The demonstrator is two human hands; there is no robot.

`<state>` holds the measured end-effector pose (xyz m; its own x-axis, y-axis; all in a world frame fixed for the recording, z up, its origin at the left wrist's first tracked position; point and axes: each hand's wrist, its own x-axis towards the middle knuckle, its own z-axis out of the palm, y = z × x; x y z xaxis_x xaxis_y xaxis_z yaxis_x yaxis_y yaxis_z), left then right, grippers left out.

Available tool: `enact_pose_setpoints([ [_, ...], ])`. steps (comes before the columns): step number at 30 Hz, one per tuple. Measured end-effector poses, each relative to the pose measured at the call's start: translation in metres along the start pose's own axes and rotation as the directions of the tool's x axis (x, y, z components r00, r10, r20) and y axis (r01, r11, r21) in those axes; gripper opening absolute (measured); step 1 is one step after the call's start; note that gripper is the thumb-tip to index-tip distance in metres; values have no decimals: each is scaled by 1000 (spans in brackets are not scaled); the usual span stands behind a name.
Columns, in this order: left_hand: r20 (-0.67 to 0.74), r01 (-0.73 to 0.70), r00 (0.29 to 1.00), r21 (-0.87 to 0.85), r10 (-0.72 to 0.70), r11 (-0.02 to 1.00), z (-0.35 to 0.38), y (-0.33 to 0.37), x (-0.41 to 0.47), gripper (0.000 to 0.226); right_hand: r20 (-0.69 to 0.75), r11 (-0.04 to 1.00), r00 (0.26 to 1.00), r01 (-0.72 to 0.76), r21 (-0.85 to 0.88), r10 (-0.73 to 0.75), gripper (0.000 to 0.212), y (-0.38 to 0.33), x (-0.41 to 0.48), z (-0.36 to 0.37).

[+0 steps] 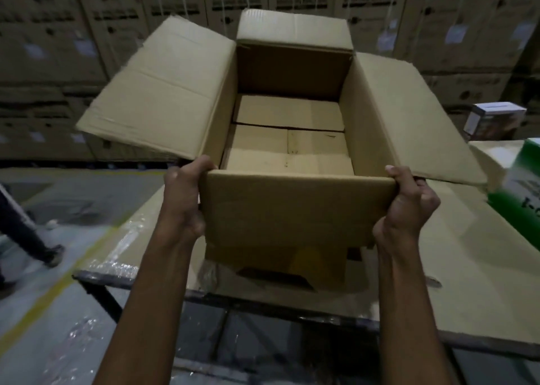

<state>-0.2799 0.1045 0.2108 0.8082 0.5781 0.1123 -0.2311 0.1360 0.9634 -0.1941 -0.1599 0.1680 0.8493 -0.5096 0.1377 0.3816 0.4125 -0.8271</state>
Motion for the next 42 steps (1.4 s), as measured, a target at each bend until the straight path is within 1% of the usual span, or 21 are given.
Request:
enact_pose_setpoints([
  [5,63,49,997,-9,-49,999,8,5,73,27,157,981,986,-22,-194,53,22,10,40,49],
  [8,81,52,995,-9,-51,999,18,-2,117,23,221,950,965,-70,-306,142,20,21,70,73],
  [10,64,69,996,-8,-69,998,25,-11,144,18,239,933,957,-72,-352,164,20,37,90,85],
  [14,35,146,989,-6,-146,989,37,-37,195,26,221,896,961,-57,-440,169,20,72,123,102],
  [16,56,193,980,-17,-192,981,43,-54,216,28,191,872,967,-57,-486,170,17,92,137,106],
  [18,71,242,968,-28,-240,970,46,-74,235,23,141,836,971,-86,-541,191,20,111,152,107],
  [22,77,328,941,40,-330,944,49,-116,261,11,84,761,973,-113,-639,215,10,153,162,96],
  [25,70,360,929,71,-364,930,51,-144,273,25,41,703,970,-145,-696,241,10,178,163,83],
  [28,68,399,913,68,-403,914,55,-153,282,37,10,671,979,-133,-729,204,13,188,167,81],
  [31,86,416,901,100,-424,904,58,-155,294,28,-24,629,988,-117,-768,155,16,192,172,84],
  [33,117,423,891,136,-438,896,59,-155,302,21,-54,631,984,-152,-761,172,19,195,175,84],
  [35,143,428,880,168,-452,888,58,-154,310,18,-53,634,981,-160,-756,185,22,196,178,85],
  [37,163,435,871,180,-463,882,57,-151,318,20,-53,624,977,-175,-761,209,15,198,184,87],
  [38,168,440,866,187,-470,878,56,-151,323,26,-50,610,971,-186,-770,234,14,199,188,87],
  [39,173,445,860,202,-480,872,53,-153,327,35,-36,589,961,-199,-784,276,18,199,189,90],
  [40,170,457,849,239,-501,857,49,-158,331,46,-14,579,942,-218,-786,337,23,200,191,90],
  [41,167,482,827,284,-537,829,45,-167,336,52,-3,563,911,-258,-785,413,27,198,187,90],
  [42,167,495,803,346,-572,797,41,-175,337,47,2,535,864,-309,-786,503,29,198,185,87],
])
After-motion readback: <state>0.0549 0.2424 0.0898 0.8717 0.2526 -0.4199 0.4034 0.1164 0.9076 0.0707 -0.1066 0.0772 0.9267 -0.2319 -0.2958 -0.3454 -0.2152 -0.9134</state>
